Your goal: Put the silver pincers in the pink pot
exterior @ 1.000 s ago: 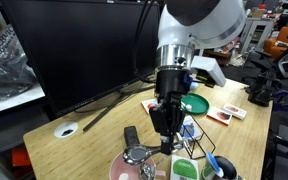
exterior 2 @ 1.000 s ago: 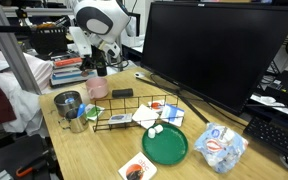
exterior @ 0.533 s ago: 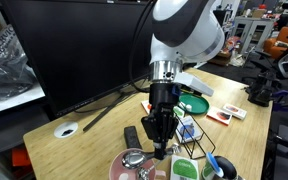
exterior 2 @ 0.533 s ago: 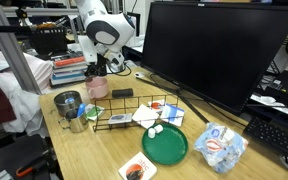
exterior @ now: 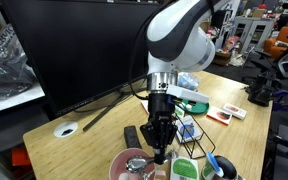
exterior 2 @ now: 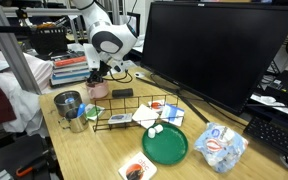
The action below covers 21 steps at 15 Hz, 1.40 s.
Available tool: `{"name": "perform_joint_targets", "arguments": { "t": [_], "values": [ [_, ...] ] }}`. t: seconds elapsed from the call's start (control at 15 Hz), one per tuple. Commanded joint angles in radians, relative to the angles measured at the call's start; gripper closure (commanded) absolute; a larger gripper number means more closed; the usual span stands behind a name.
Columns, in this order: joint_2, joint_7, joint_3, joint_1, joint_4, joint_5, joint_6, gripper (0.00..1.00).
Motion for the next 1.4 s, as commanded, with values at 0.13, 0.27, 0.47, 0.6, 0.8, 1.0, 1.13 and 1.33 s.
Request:
{"name": "perform_joint_targets", "arguments": {
  "t": [0.13,0.27,0.47,0.6,0.8,1.0,1.13,1.33],
  "values": [
    [0.027,0.065,0.005,-0.008,0.041,-0.064,-0.020,0.91],
    [0.028,0.075,0.009,-0.013,0.051,-0.075,-0.033,0.66],
    [0.020,0.083,0.012,-0.011,0.060,-0.090,-0.036,0.52],
    [0.014,0.078,0.016,-0.013,0.067,-0.097,-0.036,0.38],
    [0.017,0.068,0.021,-0.013,0.063,-0.091,-0.009,0.41],
    [0.015,0.068,0.021,-0.013,0.064,-0.092,-0.011,0.30],
    [0.015,0.068,0.021,-0.013,0.064,-0.093,-0.011,0.30],
    [0.015,0.068,0.021,-0.013,0.064,-0.093,-0.011,0.30]
  ]
}}
